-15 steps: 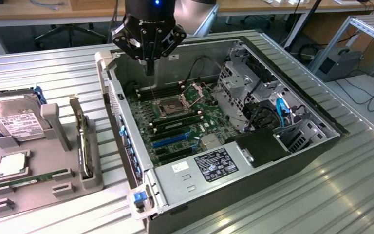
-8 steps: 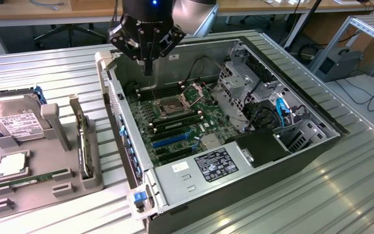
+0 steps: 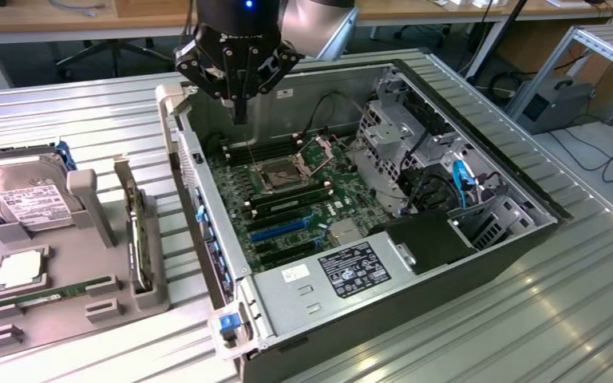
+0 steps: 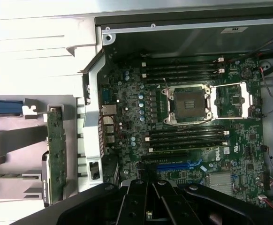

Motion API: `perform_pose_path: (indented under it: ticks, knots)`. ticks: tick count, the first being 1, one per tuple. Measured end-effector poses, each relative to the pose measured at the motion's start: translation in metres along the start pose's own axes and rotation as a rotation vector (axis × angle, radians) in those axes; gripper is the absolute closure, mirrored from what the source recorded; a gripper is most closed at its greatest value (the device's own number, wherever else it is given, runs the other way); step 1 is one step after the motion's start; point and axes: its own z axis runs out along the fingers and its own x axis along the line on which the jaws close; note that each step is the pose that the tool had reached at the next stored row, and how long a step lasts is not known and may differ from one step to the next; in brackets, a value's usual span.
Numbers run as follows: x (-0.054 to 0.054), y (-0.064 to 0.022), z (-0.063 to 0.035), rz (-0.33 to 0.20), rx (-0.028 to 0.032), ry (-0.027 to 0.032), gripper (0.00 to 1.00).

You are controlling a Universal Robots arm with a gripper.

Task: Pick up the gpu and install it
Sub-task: 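Reach for the gpu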

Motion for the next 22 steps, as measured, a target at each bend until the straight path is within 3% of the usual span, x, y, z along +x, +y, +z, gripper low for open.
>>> perform_pose_path:
  ticks: [22]
  knots:
    - [0.0071, -0.0005, -0.0002, 0.0, 0.0, 0.0, 0.89]
